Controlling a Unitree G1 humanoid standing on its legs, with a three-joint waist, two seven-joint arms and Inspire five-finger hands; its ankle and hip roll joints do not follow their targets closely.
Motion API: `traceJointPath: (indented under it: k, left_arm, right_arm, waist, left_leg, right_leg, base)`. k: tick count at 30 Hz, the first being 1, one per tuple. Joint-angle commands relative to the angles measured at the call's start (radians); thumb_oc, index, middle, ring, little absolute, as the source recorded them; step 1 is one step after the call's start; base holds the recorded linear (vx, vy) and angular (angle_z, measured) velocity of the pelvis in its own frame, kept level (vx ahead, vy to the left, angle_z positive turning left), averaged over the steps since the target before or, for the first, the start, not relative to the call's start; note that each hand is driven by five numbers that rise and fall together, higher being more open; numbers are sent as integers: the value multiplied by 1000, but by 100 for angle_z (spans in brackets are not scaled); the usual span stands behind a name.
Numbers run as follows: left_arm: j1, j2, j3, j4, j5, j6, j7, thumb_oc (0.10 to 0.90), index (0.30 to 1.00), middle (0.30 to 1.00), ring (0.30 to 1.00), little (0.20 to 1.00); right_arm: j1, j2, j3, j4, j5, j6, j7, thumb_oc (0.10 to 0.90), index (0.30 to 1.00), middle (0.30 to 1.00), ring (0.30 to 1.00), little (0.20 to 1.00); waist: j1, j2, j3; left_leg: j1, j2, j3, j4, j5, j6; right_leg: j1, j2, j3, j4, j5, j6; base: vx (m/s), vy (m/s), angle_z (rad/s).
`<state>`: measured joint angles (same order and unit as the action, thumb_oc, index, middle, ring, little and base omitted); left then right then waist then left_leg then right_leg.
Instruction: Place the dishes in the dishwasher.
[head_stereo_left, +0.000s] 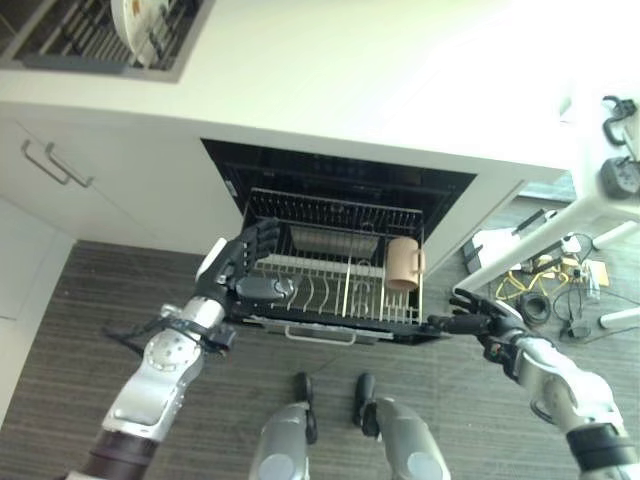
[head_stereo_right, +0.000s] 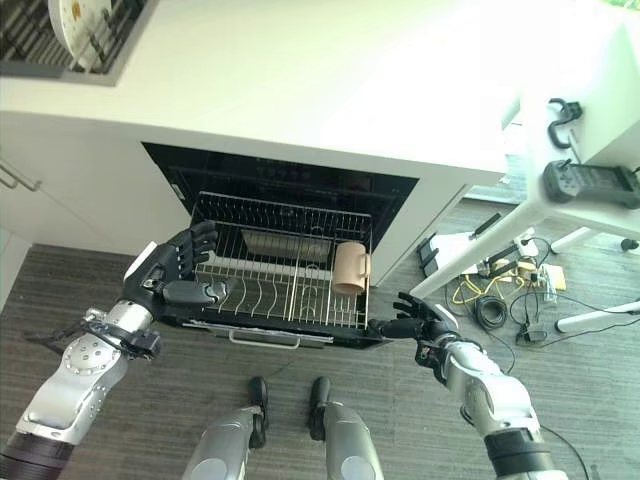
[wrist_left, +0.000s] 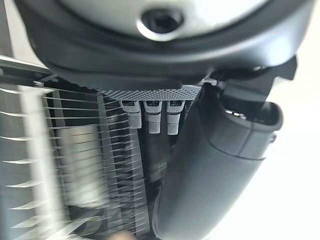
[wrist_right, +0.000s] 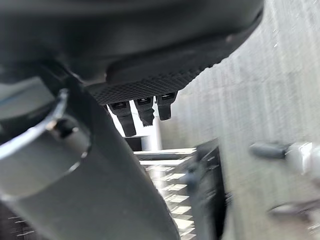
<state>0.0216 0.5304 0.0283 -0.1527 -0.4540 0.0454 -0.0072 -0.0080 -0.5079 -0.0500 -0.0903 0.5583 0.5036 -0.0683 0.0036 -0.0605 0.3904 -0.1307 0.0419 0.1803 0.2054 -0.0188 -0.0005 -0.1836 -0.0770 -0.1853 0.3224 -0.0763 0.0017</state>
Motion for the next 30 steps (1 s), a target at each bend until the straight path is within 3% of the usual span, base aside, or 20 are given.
traceJointPath:
  k: [1,3,6,7,9,10,11,12,13,14,16,18,19,22,23,25,27,28,29,30]
  left_arm:
    - [-21,17,31,-99,-95,-211,-23,800,900,900,900,900]
    - [2,-35,53,-113,-105,-272,-38,800,900,900,900,900]
    - [29,-79,84,-132,-121,-316,-65,800,900,900,900,900]
    - [35,-87,95,-138,-135,-321,-74,800,900,900,900,900]
    - [38,-98,104,-147,-173,-328,-90,800,900,900,900,900]
    - [31,-108,94,-152,-216,-342,-108,800,900,900,900,900]
    - [26,-114,87,-156,-243,-352,-124,800,900,900,900,900]
    - [23,-122,80,-156,-263,-361,-137,800,900,900,900,900]
    - [19,-133,66,-164,-292,-374,-149,800,900,900,900,900]
    - [25,-137,66,-171,-298,-394,-146,800,900,900,900,900]
    - [30,-140,66,-186,-268,-424,-119,800,900,900,900,900]
    - [32,-155,73,-207,-264,-445,-87,800,900,900,900,900]
    - [32,-160,79,-209,-277,-452,-89,800,900,900,900,900]
    - [24,-150,100,-205,-254,-436,-129,800,900,900,900,900]
    - [17,-124,108,-204,-162,-440,-123,800,900,900,900,900]
    - [13,-77,131,-206,-92,-441,-132,800,900,900,900,900]
    - [15,-41,167,-205,-130,-433,-145,800,900,900,900,900]
    - [23,-31,191,-210,-142,-433,-150,800,900,900,900,900]
    - [32,-23,212,-223,-171,-429,-155,800,900,900,900,900]
    - [31,-22,211,-221,-184,-429,-155,800,900,900,900,900]
  right_arm:
    - [-82,-37,-64,-54,-2,-283,-4,800,900,900,900,900]
    - [-32,15,-99,-154,9,-412,4,800,900,900,900,900]
    - [21,66,-139,-226,7,-518,28,800,900,900,900,900]
    - [26,73,-150,-234,2,-528,23,800,900,900,900,900]
    - [31,63,-173,-247,7,-546,-1,800,900,900,900,900]
    - [35,53,-194,-249,0,-564,-8,800,900,900,900,900]
    - [41,44,-209,-252,-8,-576,-16,800,900,900,900,900]
    - [44,33,-227,-258,-13,-585,-24,800,900,900,900,900]
    - [36,11,-257,-263,-10,-599,-31,800,900,900,900,900]
    - [26,-17,-275,-270,-9,-637,-32,800,900,900,900,900]
    - [-10,-55,-281,-290,63,-638,-31,800,900,900,900,900]
    - [-72,-69,-253,-334,47,-654,-55,800,900,900,900,900]
    - [-91,-73,-232,-352,21,-656,-64,800,900,900,900,900]
    - [-85,-55,-225,-392,-17,-665,-58,800,900,900,900,900]
    - [-54,-38,-236,-411,-26,-692,-46,800,900,900,900,900]
    - [-18,-4,-257,-417,14,-713,-38,800,900,900,900,900]
    - [-21,29,-248,-409,39,-724,-7,800,900,900,900,900]
    - [-30,50,-237,-399,27,-728,12,800,900,900,900,900]
    - [-44,68,-212,-390,-16,-742,-5,800,900,900,900,900]
    - [-46,71,-201,-392,-29,-749,-17,800,900,900,900,900]
  waist:
    - [3,12,-116]
    - [-7,21,-137]
    - [-18,30,-158]
    - [-21,28,-162]
    - [-28,6,-163]
    - [-37,-17,-155]
    - [-47,-21,-149]
    - [-64,-19,-146]
    - [-90,-7,-153]
    - [-94,12,-159]
    - [-88,31,-170]
    - [-77,48,-189]
    - [-75,55,-190]
    - [-92,62,-192]
    - [-91,53,-186]
    - [-78,41,-176]
    - [-59,34,-168]
    - [-41,39,-163]
    - [-18,61,-164]
    - [-12,67,-168]
  left_leg:
    - [-14,34,-12,95,-166,-19]
    - [-5,34,-12,95,-171,-22]
    - [16,29,-6,95,-178,-25]
    - [31,24,3,95,-176,-26]
    - [70,3,52,95,-159,-29]
    - [82,12,126,95,-100,-47]
    - [71,62,163,117,-48,-72]
    - [84,104,186,114,-41,-87]
    - [102,176,192,95,-54,-97]
    - [92,220,114,95,-61,-116]
    - [64,248,-2,95,-54,-139]
    - [61,255,-127,95,-78,-155]
    - [71,242,-143,95,-107,-155]
    - [103,230,-64,95,-151,-149]
    - [113,200,-47,95,-166,-136]
    - [116,147,-20,95,-176,-118]
    - [131,113,33,95,-197,-94]
    - [147,103,74,95,-218,-81]
    - [153,99,108,95,-232,-61]
    - [151,91,112,95,-236,-49]
  right_leg:
    - [68,-49,-17,-22,-76,110]
    - [78,-49,-14,-22,-86,108]
    - [91,-45,-12,-22,-100,99]
    - [90,-46,-10,-22,-103,93]
    - [95,-70,-7,-22,-100,80]
    - [106,-102,-21,-22,-93,72]
    - [115,-113,-35,-22,-88,69]
    - [123,-120,-46,-22,-88,73]
    - [119,-131,-51,-22,-80,87]
    - [115,-131,-25,-22,-78,101]
    - [101,-132,29,-22,-77,114]
    - [87,-153,100,-22,-76,137]
    - [82,-170,124,-22,-68,153]
    - [76,-229,139,-22,-43,199]
    - [77,-268,142,-22,-17,218]
    - [73,-357,101,-22,98,220]
    - [57,-404,6,-22,206,227]
    - [60,-409,-80,-22,225,231]
    - [95,-348,-179,-22,176,198]
    - [110,-312,-207,-22,155,182]
  base:
    - [79,-4,-10]
    - [82,-18,-4]
    - [93,-30,3]
    - [68,-38,-1]
    - [63,-26,-2]
    - [73,26,7]
    - [78,91,30]
    - [65,354,52]
    - [109,593,62]
    - [104,693,58]
    - [150,553,20]
    - [229,682,-76]
    - [199,731,-128]
    - [88,585,-109]
    - [44,561,-57]
    - [-9,573,-19]
    - [-55,475,-5]
    - [-107,654,-98]
    - [-105,593,-114]
    - [-107,555,-121]
